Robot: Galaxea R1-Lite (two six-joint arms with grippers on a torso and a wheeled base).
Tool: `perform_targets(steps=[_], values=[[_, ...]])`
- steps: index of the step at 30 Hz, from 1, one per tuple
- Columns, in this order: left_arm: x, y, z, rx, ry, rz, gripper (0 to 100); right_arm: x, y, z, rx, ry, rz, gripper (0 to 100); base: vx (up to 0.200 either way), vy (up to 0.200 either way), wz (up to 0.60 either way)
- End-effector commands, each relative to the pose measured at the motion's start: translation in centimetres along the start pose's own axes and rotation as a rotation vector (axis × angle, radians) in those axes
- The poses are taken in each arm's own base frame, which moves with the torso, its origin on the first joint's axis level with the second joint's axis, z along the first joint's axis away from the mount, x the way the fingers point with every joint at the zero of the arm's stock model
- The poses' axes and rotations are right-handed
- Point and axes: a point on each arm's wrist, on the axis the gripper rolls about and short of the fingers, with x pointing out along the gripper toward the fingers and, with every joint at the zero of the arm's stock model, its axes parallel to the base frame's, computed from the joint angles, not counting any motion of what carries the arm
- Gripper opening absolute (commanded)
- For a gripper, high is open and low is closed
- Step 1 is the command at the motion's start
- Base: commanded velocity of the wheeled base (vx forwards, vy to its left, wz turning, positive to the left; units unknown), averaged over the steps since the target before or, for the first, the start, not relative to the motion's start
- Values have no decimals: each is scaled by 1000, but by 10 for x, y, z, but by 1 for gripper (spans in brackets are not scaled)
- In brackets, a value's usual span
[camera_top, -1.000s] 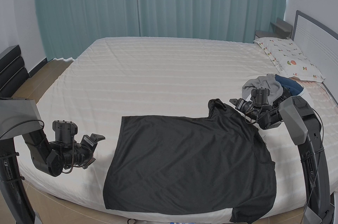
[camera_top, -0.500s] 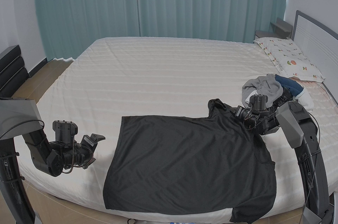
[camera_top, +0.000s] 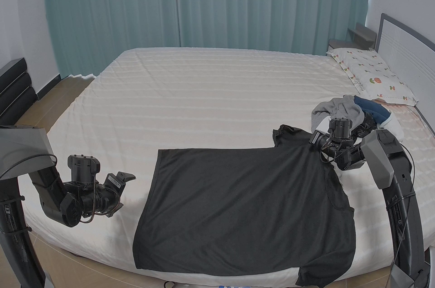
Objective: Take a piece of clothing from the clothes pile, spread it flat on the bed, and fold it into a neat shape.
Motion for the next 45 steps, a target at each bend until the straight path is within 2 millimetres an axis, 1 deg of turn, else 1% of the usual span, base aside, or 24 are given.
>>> perform_targets(steps=[1, 8, 9, 12, 15, 18, 20, 22, 25, 27, 30, 33, 34, 35, 37, 38, 39, 40, 42, 43, 45], values=[[0, 0, 0, 0, 0, -1, 100, 1, -2, -2, 7, -11, 6, 0, 0, 0, 0], [1, -1, 0, -2, -1, -3, 100, 1, 0, 0, 11, -17, 8, 0, 0, 0, 0], [1, -1, 0, -2, -1, -3, 100, 0, 0, -1, 11, -15, 6, 100, 0, 0, 0], [1, -2, 2, -9, -6, -9, 100, -3, -2, 0, 43, -8, -1, 100, 0, 0, 0], [2, -5, 4, -24, -11, -20, 100, -14, 8, 17, 119, -20, 9, 100, 0, 0, 0], [3, -13, 8, -22, -23, -45, 100, -28, 15, 28, 180, -9, 18, 100, 0, 0, 0], [5, -23, 12, -13, -38, -77, 100, -38, 16, 32, 197, 12, 27, 100, 0, 0, 0], [5, -36, 15, 0, -50, -116, 100, -44, 11, 32, 204, 29, 11, 100, 0, 0, 0], [13, -53, 24, 14, -63, -133, 100, -49, 6, 26, 208, 49, -9, 100, 0, 0, 0], [20, -67, 32, 21, -64, -135, 100, -52, 2, 24, 211, 49, -16, 100, 0, 0, 0], [40, -76, 39, 23, -53, -116, 100, -56, -1, 19, 212, 60, -19, 100, 0, 0, 0], [66, -87, 42, 43, -45, -124, 100, -58, -1, 14, 211, 70, -21, 100, 0, 0, 0], [66, -87, 42, 43, -45, -124, 100, -58, -1, 14, 211, 70, -21, 100, 0, 0, 0], [78, -93, 41, 70, -42, -137, 100, -58, 0, 14, 210, 68, -18, 100, 0, 0, 0], [92, -97, 36, 104, -30, -142, 100, -58, 1, 14, 210, 69, -17, 100, 0, 0, 0], [93, -97, 35, 106, -30, -144, 100, -58, 2, 13, 209, 70, -16, 100, 0, 0, 0], [107, -101, 28, 134, -16, -151, 100, -58, 2, 12, 209, 76, -18, 100, 0, 0, 0], [116, -104, 26, 140, -15, -160, 100, -59, 1, 11, 210, 79, -21, 100, 0, 0, 0], [129, -111, 27, 145, -23, -179, 100, -60, 1, 10, 210, 83, -23, 100, 0, 0, 0], [129, -111, 27, 145, -23, -179, 100, -60, 1, 10, 210, 83, -23, 100, 0, 0, 0], [145, -114, 24, 156, -51, -158, 100, -62, 1, 9, 211, 88, -27, 100, 0, 0, 0]])
